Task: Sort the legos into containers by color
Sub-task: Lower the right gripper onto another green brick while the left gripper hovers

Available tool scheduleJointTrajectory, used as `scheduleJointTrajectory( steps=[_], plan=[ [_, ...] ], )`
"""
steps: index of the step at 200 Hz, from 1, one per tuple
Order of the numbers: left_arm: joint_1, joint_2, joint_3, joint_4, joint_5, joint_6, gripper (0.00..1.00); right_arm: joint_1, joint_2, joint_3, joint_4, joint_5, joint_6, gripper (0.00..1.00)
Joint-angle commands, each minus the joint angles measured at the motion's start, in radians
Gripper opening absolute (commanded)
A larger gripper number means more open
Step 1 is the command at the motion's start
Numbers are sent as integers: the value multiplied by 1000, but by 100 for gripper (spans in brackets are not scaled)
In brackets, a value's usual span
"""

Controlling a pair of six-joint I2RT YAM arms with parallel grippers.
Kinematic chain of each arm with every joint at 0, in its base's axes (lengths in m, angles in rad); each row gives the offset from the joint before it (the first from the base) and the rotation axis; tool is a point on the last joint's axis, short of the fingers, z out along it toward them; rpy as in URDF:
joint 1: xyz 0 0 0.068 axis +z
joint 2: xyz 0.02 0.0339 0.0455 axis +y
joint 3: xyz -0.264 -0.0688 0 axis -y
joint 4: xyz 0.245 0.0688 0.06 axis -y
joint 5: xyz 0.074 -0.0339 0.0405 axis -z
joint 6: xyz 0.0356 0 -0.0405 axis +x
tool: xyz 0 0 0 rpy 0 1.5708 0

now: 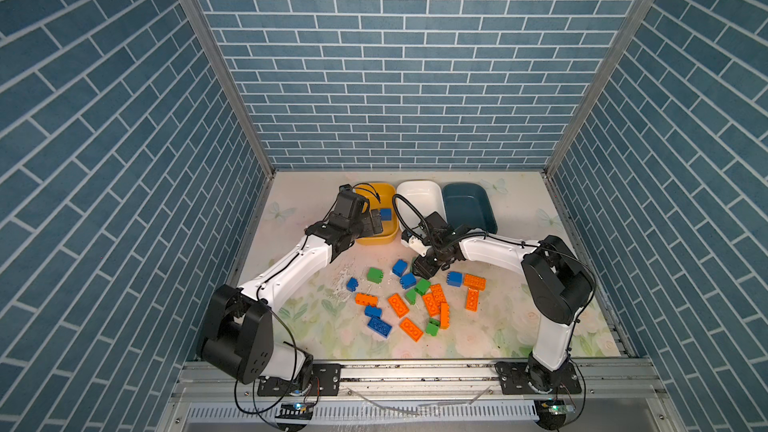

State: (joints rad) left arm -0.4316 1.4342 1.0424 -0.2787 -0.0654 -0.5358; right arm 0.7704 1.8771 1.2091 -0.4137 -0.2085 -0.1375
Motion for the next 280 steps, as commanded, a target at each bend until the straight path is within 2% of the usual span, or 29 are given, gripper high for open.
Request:
scheduleJointTrajectory(
  steps=[1, 34, 61, 97, 119, 152, 193, 239, 280],
  plan=[
    [4, -13, -26, -4, 33, 16, 99, 6, 11, 45, -23, 24, -38, 55],
    [2, -14, -48, -4, 64, 13, 99, 6, 2, 29, 9, 29, -40, 52],
    [0, -8, -63, -15, 95, 13, 99, 6, 12, 32, 31, 29, -65, 61],
    [-1, -33, -104, -52, 92, 2, 99, 5, 58, 78, 18, 22, -117, 62],
    [-1, -49, -133, -65, 98, -3, 99, 6, 63, 86, 30, 31, -123, 57],
    [-20, -92, -181, -79, 118, 20, 99, 6, -8, 33, 80, 50, -121, 42],
    [-64, -114, -182, -133, 104, 90, 99, 4, -128, -29, 109, 45, -122, 36],
    [-115, -78, -165, -140, 118, 105, 99, -34, -233, -78, 244, 37, -38, 36],
    [-171, -47, -157, -147, 76, 70, 99, -101, -212, -45, 303, 79, 103, 35]
  ],
)
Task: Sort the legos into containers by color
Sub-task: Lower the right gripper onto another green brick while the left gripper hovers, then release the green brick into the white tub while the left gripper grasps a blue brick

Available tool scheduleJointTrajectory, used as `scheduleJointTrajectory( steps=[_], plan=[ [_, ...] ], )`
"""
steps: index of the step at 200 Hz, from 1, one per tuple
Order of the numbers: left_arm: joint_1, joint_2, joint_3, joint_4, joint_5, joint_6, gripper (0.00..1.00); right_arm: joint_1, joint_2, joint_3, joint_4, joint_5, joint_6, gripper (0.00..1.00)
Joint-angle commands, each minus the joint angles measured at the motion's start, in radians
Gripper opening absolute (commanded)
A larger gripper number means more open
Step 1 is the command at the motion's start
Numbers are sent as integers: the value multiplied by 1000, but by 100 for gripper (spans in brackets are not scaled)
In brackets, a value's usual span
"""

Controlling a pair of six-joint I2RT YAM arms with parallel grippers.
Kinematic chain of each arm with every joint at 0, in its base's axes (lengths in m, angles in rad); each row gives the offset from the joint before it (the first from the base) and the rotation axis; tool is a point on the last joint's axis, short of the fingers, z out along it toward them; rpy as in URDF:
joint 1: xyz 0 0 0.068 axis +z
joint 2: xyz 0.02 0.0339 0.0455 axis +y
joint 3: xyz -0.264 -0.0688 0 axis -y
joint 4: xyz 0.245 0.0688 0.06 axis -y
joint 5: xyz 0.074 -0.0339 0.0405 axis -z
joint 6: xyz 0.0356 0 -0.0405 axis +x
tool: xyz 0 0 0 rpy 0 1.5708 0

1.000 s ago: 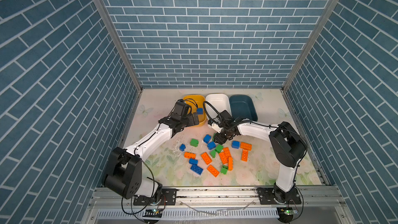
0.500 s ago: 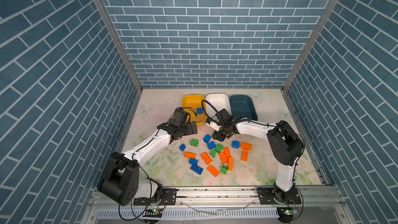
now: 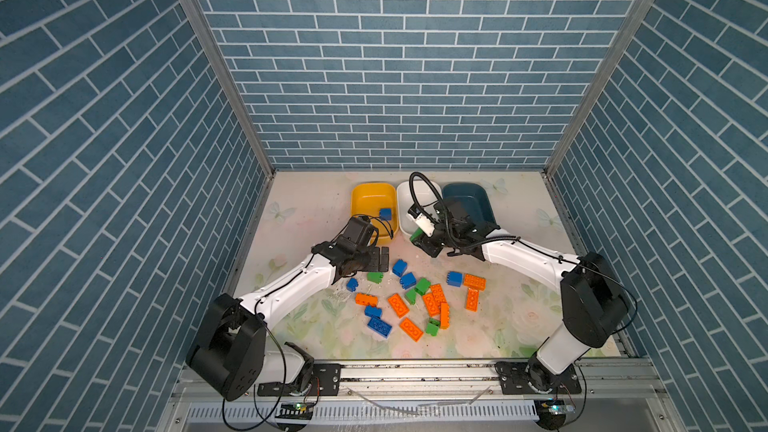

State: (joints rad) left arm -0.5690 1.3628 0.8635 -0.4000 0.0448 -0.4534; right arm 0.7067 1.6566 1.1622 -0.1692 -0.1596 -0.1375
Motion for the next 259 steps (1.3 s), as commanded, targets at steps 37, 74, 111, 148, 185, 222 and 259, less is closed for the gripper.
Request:
scheduleJointTrajectory(
  steps=[37, 74, 111, 148, 185, 222, 259],
  plan=[
    [-91, 65, 32, -2, -72, -48, 98, -68, 90, 104, 19, 66, 177, 36],
    [-104, 125, 48, 18, -31, -45, 98, -74, 230, 292, -128, 152, 220, 37],
    [-116, 189, 83, 32, 41, -22, 95, -75, 402, 500, -233, 176, 203, 39],
    [-141, 247, 118, 51, 35, -17, 94, -76, 587, 718, -281, 120, 171, 42],
    [-153, 311, 161, 56, 39, -16, 86, -77, 642, 850, -353, 137, 197, 61],
    [-159, 357, 190, 38, 42, 7, 72, -76, 487, 718, -303, 159, 216, 69],
    [-160, 404, 227, 11, 17, 12, 56, -76, 282, 473, -179, 168, 273, 99]
  ],
)
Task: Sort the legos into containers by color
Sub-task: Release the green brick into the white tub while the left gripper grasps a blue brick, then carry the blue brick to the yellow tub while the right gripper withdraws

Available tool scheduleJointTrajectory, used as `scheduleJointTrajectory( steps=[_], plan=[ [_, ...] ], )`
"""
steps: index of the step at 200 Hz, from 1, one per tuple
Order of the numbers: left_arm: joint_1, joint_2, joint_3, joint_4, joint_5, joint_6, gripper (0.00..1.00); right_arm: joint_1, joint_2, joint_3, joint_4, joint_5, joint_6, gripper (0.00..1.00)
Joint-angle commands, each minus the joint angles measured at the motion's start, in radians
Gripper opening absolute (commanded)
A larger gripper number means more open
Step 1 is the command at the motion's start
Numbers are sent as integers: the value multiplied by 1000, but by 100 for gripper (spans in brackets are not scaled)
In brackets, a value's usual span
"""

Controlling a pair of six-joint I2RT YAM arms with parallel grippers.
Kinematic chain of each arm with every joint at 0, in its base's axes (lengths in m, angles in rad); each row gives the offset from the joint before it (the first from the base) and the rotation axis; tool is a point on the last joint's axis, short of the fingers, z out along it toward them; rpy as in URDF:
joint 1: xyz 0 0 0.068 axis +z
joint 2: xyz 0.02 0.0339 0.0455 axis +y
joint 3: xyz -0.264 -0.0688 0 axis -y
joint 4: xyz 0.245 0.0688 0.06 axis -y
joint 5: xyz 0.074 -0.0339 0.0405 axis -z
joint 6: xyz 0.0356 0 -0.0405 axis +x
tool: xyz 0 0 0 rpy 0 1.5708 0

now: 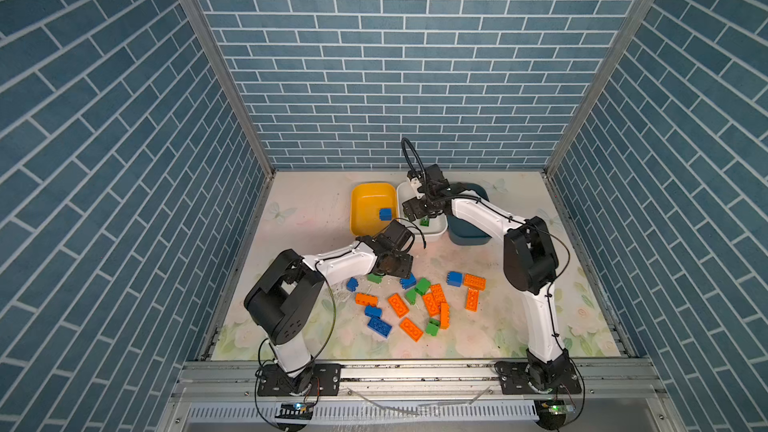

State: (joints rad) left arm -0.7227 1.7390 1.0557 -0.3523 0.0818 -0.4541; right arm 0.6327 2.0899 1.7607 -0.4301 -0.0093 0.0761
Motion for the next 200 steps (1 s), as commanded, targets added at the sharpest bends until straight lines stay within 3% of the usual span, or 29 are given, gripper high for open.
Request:
scheduleJointTrajectory(
  steps=[1, 32, 103, 168, 200],
  plan=[
    [-7, 29, 35, -37, -20, 12, 55, -2, -157, -131, 85, 20, 62, 99],
    [-6, 69, 64, -57, -36, 5, 51, -2, -301, -309, 146, 40, 133, 99],
    [-6, 133, 102, -91, -62, 3, 44, -2, -568, -672, 308, 214, 282, 99],
    [-6, 148, 127, -112, -69, 5, 22, -7, -706, -837, 399, 319, 344, 99],
    [-6, 77, 126, -106, -100, -3, 19, -10, -725, -860, 422, 336, 356, 99]
  ],
)
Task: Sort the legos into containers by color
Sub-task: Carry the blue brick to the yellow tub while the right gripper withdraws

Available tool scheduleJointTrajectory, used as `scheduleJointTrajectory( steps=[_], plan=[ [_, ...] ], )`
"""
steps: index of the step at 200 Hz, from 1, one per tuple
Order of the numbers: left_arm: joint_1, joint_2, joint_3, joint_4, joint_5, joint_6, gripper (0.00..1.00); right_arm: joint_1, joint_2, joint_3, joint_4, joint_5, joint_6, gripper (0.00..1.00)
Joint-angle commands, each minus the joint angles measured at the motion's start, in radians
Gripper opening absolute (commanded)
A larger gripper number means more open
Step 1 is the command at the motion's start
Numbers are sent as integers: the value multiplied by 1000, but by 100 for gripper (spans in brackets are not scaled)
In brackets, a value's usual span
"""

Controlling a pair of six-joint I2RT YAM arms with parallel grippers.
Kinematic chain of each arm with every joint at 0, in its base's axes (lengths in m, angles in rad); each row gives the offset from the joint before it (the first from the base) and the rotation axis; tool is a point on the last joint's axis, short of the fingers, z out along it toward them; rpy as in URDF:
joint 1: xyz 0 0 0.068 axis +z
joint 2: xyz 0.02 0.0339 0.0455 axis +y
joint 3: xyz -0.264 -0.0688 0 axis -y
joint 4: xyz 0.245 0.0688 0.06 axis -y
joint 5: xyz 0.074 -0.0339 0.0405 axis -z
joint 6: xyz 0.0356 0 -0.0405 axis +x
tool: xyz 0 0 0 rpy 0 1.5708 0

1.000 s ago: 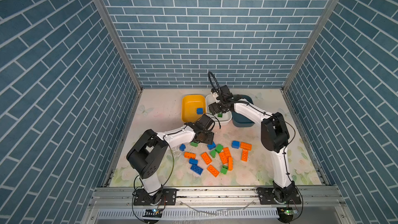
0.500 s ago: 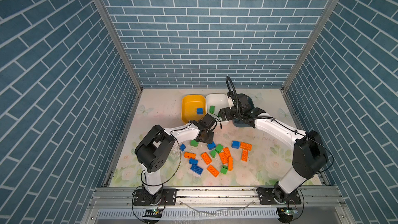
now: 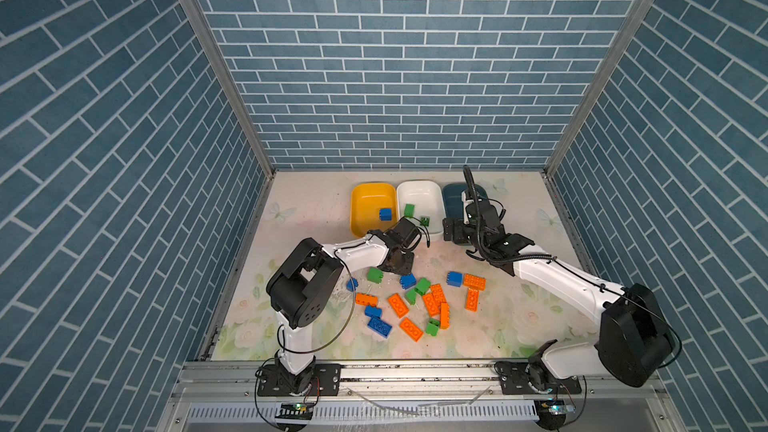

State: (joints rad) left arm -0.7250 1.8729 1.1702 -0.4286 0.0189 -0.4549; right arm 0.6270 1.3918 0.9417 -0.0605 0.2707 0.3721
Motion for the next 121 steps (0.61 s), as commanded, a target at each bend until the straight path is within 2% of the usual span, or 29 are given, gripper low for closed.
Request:
scheduleJointTrajectory(
  steps=[1, 29, 58, 83, 121],
  plan=[
    [-4, -59, 12, -29, -37, -2, 19, -4, -27, -42, 54, 59, 60, 99],
    [-4, -131, 45, -34, -67, 9, 17, -4, -35, -52, 57, 116, 89, 97],
    [5, -180, 102, -80, -187, 18, 17, -4, -57, -73, 66, 139, 100, 96],
    [36, -187, 150, -99, -253, 38, 18, -5, -79, -96, 79, 152, 103, 96],
    [117, -143, 206, -89, -290, 42, 19, -4, -121, -149, 142, 137, 102, 96]
  ],
)
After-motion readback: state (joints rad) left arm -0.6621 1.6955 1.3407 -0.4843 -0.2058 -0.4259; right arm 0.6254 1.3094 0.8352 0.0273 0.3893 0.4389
